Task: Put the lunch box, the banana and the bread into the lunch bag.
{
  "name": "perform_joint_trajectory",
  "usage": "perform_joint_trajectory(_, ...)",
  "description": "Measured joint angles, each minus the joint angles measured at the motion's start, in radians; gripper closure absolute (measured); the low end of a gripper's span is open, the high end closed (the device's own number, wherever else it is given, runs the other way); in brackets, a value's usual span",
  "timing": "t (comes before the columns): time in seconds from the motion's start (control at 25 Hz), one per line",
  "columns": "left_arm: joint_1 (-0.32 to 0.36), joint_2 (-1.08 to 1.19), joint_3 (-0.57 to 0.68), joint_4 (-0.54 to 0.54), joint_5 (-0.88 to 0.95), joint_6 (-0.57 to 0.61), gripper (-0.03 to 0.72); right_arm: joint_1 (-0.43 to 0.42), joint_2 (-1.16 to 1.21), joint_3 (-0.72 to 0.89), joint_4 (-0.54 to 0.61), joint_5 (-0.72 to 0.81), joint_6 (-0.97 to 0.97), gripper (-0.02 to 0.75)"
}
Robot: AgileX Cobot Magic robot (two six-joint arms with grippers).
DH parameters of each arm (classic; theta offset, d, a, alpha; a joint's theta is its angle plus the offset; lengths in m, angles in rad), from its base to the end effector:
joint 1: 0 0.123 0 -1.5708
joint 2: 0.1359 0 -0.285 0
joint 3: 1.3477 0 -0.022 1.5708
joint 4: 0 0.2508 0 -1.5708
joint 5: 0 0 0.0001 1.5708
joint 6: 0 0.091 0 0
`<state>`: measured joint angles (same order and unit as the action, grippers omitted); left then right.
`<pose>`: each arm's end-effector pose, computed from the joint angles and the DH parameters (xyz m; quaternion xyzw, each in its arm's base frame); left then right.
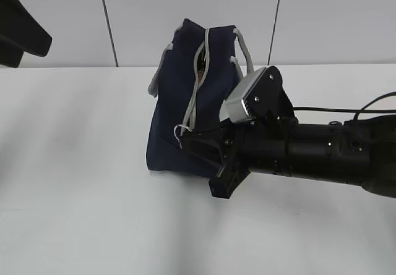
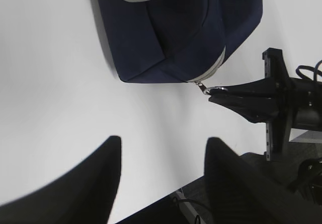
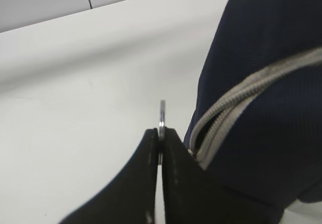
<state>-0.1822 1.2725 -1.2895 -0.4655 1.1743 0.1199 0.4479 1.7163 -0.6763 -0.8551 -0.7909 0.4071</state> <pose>0.2329 -0.0812 0.3812 0.1086 0.9370 -0.2356 0.2338 0.2620 0.1800 0.1775 -0.4272 0.6848 0.2769 0.5214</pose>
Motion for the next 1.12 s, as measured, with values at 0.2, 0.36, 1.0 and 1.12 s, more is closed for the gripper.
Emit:
perform_joint_trajectory(0.2, 0.000, 0.000, 0.053, -0.005, -0.030, 0.031, 0.308, 0.000, -0.007, -0.092, -0.185, 0.052, 0.162, 0.754)
perform_joint_trajectory(0.36, 0.000, 0.000, 0.098, -0.009, -0.062, 0.064, 0.308, 0.000, -0.026, -0.122, -0.243, 0.082, 0.221, 0.754)
perform_joint_trajectory(1.0, 0.000, 0.003, 0.153, -0.122, -0.145, 0.219, 0.308, 0.000, -0.076, -0.168, -0.289, 0.178, 0.321, 0.754)
perform_joint_trajectory(1.12, 0.000, 0.005, 0.153, -0.127, -0.159, 0.241, 0.308, 0.000, -0.050, -0.168, -0.290, 0.182, 0.340, 0.754)
